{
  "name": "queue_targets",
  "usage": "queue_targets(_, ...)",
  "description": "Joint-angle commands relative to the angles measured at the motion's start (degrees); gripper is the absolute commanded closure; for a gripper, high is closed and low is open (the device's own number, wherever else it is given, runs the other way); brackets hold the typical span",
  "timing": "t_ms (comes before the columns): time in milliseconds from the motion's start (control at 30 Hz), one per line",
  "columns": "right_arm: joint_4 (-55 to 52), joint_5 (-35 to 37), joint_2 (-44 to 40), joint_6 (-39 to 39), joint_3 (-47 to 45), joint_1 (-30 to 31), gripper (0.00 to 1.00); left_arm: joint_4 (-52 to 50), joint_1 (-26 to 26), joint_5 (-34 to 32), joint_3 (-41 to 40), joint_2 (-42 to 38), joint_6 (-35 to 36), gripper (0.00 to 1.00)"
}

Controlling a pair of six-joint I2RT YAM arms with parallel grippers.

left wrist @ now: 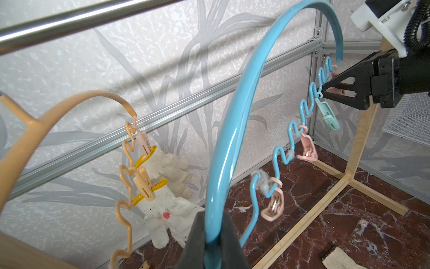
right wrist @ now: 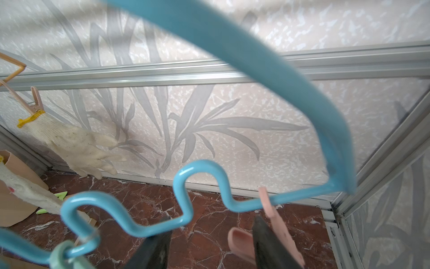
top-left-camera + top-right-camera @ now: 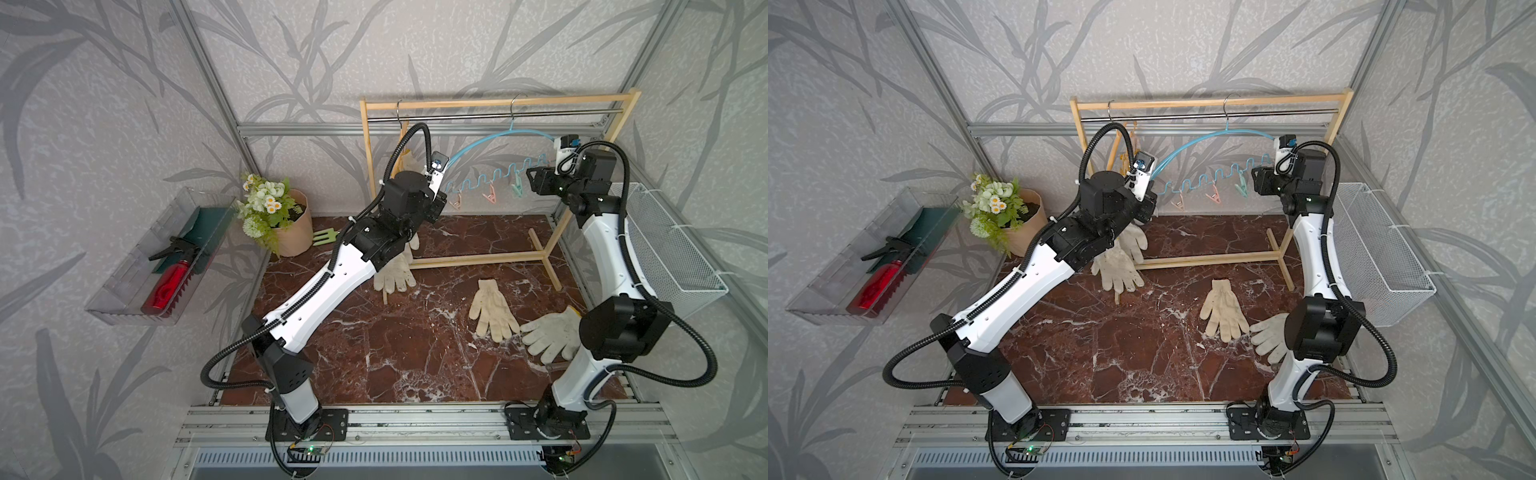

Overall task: Clip the gloves onto a hanger to dry
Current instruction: Open the clamp at the hanger.

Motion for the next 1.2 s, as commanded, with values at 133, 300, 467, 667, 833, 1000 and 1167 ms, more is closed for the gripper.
queue_targets(133, -1.2, -0.7, 2.6, 0.2, 4.7, -0.3, 0.44, 1.1, 0.4, 0.6, -0.2, -2.4, -0.7, 0.99)
queue_targets(300, -1.2, -1.1, 3.2, 0.3, 5.3, -0.7, 0.45, 1.2, 0.4, 0.7, -0.6, -2.8, -0.6, 0.99)
queue_targets(467, -0.4, -1.5, 2.9, 0.5, 4.1, -1.4, 0.47, 1.2, 0.4, 0.6, -0.7, -2.9, -0.3, 0.99)
queue_targets(667, 3.5, -1.0, 0.4, 1.1, -0.5, -2.3, 0.46, 1.2, 0.4, 0.5, -0.8, -2.8, -0.4, 0.99)
queue_targets(833, 9.6, -2.1, -3.2, 1.2, -6.9, -2.7, 0.45, 1.1, 0.4, 0.6, -0.8, -2.7, -0.4, 0.99)
queue_targets(1000, 12.7, -2.2, -4.8, -0.6, -9.7, -2.8, 0.44, 1.0, 0.4, 0.8, -0.6, -2.7, -0.2, 0.99)
queue_targets(1167, 16.3, -3.4, -4.6, -1.0, -10.8, -2.8, 0.45, 0.9, 0.5, 1.1, -0.5, -2.6, -0.5, 0.99)
